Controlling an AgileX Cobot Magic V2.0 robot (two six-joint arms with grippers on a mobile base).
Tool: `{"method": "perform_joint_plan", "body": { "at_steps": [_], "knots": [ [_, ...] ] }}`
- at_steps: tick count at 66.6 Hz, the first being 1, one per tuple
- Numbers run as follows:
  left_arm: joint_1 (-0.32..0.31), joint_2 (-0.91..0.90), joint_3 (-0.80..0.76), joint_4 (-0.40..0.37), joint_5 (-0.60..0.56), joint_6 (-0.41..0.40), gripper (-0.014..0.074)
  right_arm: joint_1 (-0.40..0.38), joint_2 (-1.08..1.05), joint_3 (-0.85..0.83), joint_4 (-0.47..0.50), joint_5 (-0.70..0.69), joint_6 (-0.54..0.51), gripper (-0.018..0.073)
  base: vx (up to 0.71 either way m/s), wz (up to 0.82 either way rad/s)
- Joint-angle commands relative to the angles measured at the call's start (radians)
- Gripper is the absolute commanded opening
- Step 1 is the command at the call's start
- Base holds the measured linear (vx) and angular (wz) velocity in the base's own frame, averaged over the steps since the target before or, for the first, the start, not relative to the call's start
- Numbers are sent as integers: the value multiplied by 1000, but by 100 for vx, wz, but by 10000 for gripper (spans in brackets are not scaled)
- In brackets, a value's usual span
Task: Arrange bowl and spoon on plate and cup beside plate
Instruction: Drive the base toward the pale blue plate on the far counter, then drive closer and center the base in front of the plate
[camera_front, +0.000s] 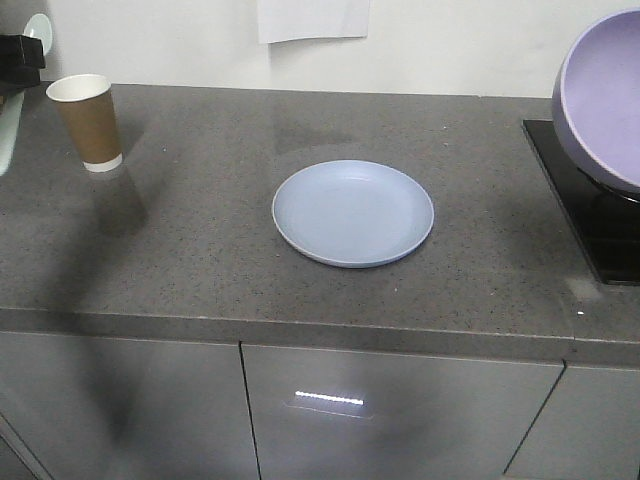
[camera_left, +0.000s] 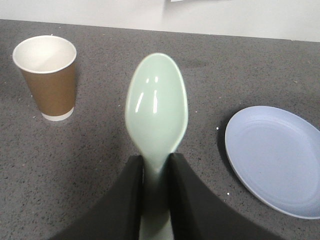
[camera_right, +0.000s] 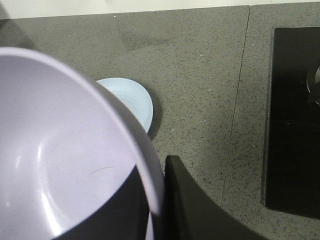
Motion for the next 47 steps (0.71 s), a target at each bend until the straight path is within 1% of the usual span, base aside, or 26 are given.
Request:
{"method": "perform_joint_plan", "body": {
  "at_steps": [1,47],
  "knots": [
    [-1,-29,-27,-26,-59,1,-7,-3,-25,-26,51,-42,-5,-6,6,-5],
    [-1,-29,-27,-26,-59,1,-6,-3,-25,-26,51,-42,-5,-6,4,-2]
  ]
}}
